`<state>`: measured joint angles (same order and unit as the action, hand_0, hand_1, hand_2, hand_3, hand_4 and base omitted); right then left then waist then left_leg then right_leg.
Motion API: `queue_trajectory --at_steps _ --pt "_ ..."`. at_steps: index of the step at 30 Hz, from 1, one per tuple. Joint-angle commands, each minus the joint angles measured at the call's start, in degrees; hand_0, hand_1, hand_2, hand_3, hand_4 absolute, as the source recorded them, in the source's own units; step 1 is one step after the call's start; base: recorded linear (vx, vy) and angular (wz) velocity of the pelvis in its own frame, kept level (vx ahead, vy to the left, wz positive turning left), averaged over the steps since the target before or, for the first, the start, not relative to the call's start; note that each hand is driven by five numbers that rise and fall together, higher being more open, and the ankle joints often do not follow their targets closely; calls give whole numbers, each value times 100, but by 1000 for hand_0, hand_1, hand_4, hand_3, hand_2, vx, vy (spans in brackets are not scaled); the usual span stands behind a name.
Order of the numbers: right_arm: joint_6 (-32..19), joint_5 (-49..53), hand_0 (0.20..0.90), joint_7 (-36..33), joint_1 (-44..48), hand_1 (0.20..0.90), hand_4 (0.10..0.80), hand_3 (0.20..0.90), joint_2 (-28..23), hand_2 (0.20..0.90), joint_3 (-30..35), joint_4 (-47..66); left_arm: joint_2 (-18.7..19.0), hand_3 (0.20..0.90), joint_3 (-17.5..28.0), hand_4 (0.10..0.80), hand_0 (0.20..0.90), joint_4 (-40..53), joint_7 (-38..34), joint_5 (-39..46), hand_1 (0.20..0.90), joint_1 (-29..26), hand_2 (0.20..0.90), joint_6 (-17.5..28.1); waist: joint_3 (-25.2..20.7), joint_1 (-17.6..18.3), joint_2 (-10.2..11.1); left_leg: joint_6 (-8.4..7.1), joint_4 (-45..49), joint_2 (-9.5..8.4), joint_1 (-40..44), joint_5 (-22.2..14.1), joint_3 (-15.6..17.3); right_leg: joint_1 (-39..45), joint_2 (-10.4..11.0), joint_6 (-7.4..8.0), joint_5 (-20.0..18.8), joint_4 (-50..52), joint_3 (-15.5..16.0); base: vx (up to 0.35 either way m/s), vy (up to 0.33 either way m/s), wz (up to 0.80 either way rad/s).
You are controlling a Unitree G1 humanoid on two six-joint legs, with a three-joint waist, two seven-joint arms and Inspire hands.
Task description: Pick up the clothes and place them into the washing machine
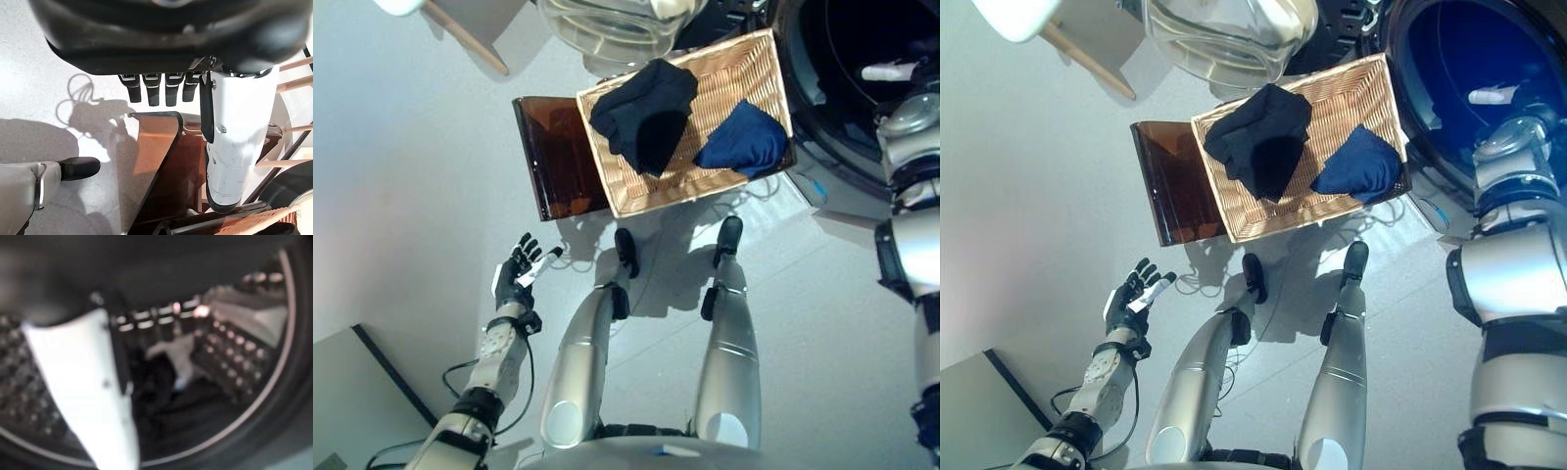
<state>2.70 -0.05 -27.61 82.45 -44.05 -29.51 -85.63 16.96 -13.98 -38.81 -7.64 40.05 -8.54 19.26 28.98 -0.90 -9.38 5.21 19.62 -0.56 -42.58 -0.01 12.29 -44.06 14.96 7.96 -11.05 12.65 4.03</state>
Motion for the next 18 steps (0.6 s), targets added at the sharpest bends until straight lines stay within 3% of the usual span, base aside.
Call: queue_trajectory --at_steps 1,12,18 --pt "-369 -655 900 -431 452 900 800 900 -543 900 -749 832 131 900 315 800 900 -143 -122 -104 900 386 900 413 -424 -374 129 -735 -1083 101 325 502 -250 62 -285 -125 1057 1113 228 0 0 0" --pt "-278 -1287 900 -506 -69 900 800 900 -96 900 -521 1406 44 900 423 800 900 -231 -178 -140 900 270 900 452 -377 -336 142 -725 -1044 104 322 485 -250 63 -279 -133 1046 1129 215 0 0 0" --pt "-220 -1589 900 -679 -474 900 800 900 57 900 -86 2430 -33 900 556 800 900 -316 -252 -174 900 194 900 488 -320 -325 146 -667 -1051 145 258 623 -175 3 -289 -193 874 1077 255 -47 8 -2"
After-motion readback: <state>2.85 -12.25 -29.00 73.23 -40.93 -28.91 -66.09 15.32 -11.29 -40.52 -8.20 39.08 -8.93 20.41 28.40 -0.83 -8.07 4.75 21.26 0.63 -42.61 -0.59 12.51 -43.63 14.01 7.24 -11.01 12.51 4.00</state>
